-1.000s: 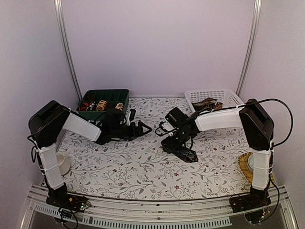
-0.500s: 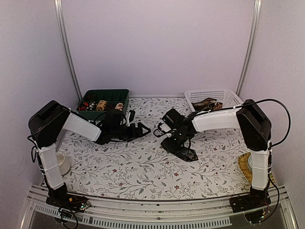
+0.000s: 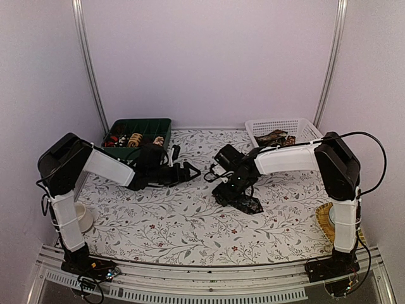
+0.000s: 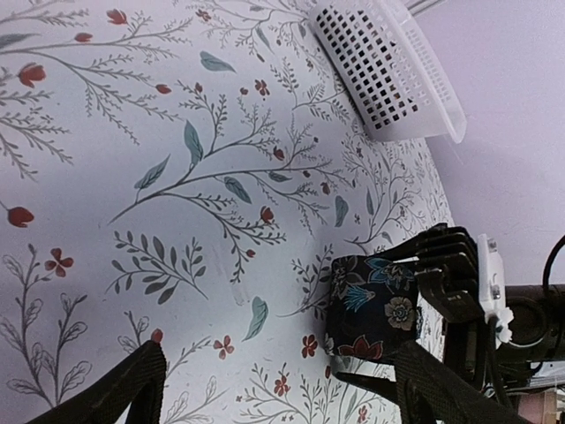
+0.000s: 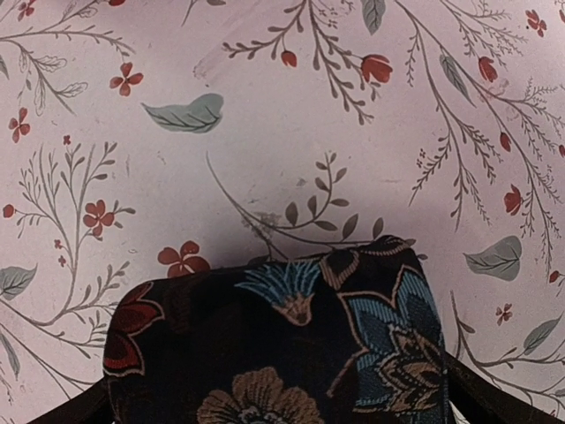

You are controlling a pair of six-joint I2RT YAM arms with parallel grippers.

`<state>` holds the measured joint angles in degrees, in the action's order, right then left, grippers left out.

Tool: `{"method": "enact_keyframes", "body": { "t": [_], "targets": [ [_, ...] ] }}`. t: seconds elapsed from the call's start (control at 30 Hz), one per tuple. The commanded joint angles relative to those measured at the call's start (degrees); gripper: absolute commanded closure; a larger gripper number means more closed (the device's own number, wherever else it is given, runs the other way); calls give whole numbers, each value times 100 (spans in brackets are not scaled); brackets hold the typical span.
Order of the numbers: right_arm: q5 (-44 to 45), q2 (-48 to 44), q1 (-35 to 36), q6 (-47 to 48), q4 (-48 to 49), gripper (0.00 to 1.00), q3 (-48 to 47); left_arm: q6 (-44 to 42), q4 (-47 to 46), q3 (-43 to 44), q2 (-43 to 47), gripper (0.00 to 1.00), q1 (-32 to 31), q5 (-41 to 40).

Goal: Roll the ties
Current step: Adjust the tie at the center of the board, then roll the tie at the center of the board.

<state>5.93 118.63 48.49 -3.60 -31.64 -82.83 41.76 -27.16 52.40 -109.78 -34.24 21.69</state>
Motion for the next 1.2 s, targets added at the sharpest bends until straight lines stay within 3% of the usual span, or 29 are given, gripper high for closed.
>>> {"method": "enact_keyframes", "body": {
  "t": [0.0,0.23,0.53,0.7,0.87,1.17],
  "targets": [
    [-145,-670,15,17,-117,0,-145,-63,-111,187,0,10,-51,180],
    [-866,-1591,-163,-85,-5,0,18,118,-511,475,-434,9,-153,681],
    [-1801,-2596,-659,-308,543,3,936,90,-596,939,-954,9,-471,1016],
    [-3027,-2738,-953,-609,1233,27,1720,35,-510,1163,-1205,9,-579,1175],
    [-3791,-2231,-1110,-923,1660,47,1997,-18,-415,1304,-1419,9,-623,1236],
    [-3695,-1483,-1142,-944,1843,66,1821,-45,-482,1461,-1698,9,-627,1381]
  ]
}}
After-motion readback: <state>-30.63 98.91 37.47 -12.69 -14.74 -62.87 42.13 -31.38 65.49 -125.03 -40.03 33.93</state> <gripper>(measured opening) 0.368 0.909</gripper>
